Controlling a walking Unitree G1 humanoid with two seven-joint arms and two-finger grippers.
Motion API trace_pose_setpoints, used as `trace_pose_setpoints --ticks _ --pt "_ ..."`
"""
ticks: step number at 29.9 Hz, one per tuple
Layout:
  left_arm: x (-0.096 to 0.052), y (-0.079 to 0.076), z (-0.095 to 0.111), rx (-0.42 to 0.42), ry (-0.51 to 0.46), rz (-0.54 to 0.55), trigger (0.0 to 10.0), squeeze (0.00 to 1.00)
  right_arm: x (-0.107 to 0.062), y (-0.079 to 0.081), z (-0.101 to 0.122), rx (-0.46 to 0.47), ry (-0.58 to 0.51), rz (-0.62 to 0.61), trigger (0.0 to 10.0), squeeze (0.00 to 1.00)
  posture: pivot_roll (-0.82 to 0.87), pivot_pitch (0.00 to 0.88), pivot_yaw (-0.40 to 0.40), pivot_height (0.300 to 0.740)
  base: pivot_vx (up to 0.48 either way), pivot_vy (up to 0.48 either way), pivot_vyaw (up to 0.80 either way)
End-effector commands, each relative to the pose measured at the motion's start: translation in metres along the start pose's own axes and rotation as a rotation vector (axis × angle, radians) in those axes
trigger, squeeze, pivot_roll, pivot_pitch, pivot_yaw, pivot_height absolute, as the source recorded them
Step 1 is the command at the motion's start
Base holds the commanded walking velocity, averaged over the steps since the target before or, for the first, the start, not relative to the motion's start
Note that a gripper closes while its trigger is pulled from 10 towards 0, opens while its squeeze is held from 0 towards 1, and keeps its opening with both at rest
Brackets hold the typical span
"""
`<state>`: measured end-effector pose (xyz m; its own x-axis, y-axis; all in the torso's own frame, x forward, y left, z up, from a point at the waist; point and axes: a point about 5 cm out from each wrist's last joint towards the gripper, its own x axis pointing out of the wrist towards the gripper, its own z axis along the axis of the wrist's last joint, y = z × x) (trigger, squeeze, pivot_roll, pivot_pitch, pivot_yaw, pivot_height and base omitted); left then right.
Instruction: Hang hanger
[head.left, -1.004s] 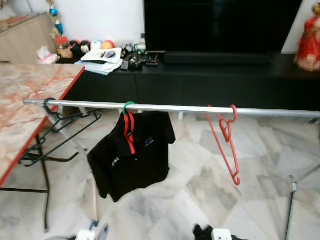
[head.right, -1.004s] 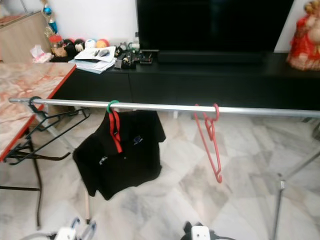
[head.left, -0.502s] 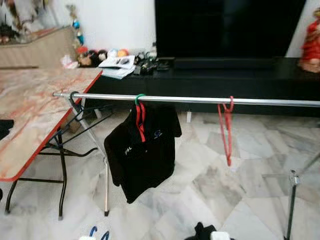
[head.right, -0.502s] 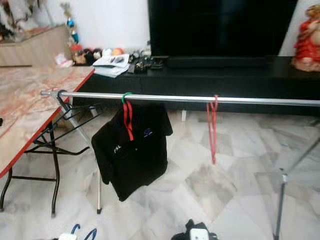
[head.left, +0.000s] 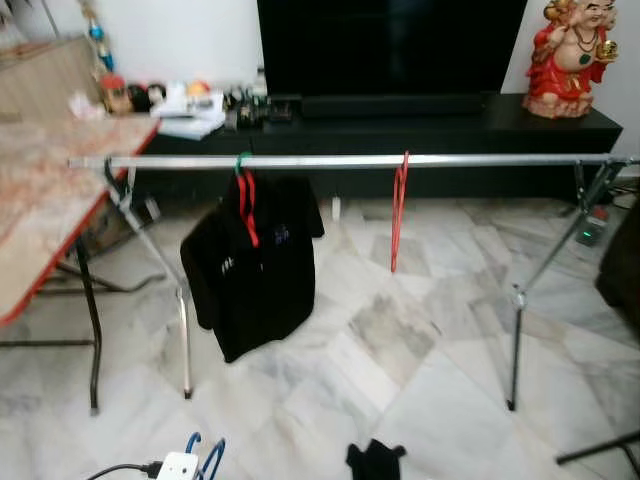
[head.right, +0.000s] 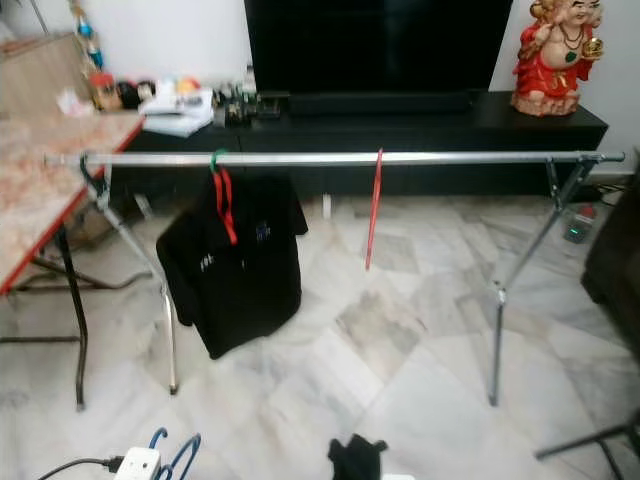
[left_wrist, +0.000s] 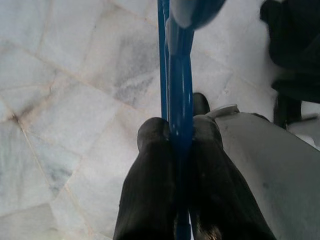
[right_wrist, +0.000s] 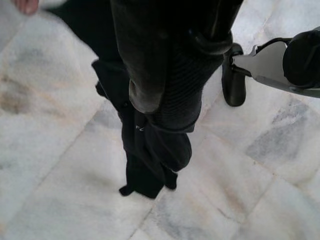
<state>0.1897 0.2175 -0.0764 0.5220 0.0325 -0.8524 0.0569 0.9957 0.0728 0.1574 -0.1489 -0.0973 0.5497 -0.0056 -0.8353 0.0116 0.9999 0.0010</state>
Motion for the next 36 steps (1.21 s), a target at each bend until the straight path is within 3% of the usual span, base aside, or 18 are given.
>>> trace_pose_setpoints --ticks 1,10,17,29,36 --pt "-0.001 0.005 -0.005 0.01 0.018 0.014 10.0 0.0 0.0 -0.007 0.003 -0.01 -0.023 -0.001 10.0 0.0 0.01 0.019 0.032 0.74 -0.319 0.0 0.0" --pt "-0.001 0.005 -0.006 0.007 0.021 0.016 10.0 0.0 -0.003 -0.037 0.001 -0.005 -0.024 -0.026 10.0 0.0 0.01 0.021 0.032 0.74 -0.066 0.0 0.0" --pt "-0.001 0.005 -0.007 -0.009 0.026 0.017 10.0 0.0 -0.004 -0.041 -0.001 -0.007 -0.013 -0.031 10.0 0.0 0.01 0.02 0.031 0.74 0.0 0.106 0.0" --pt "-0.001 0.005 -0.006 -0.003 0.027 0.015 10.0 0.0 0.002 0.011 0.009 -0.02 -0.013 0.014 10.0 0.0 0.01 0.021 0.033 0.74 0.0 0.359 0.0" --pt "-0.001 0.006 -0.006 0.01 0.024 0.015 10.0 0.0 0.004 0.02 0.021 -0.022 -0.024 0.018 10.0 0.0 0.01 0.021 0.033 0.74 0.0 0.08 0.0"
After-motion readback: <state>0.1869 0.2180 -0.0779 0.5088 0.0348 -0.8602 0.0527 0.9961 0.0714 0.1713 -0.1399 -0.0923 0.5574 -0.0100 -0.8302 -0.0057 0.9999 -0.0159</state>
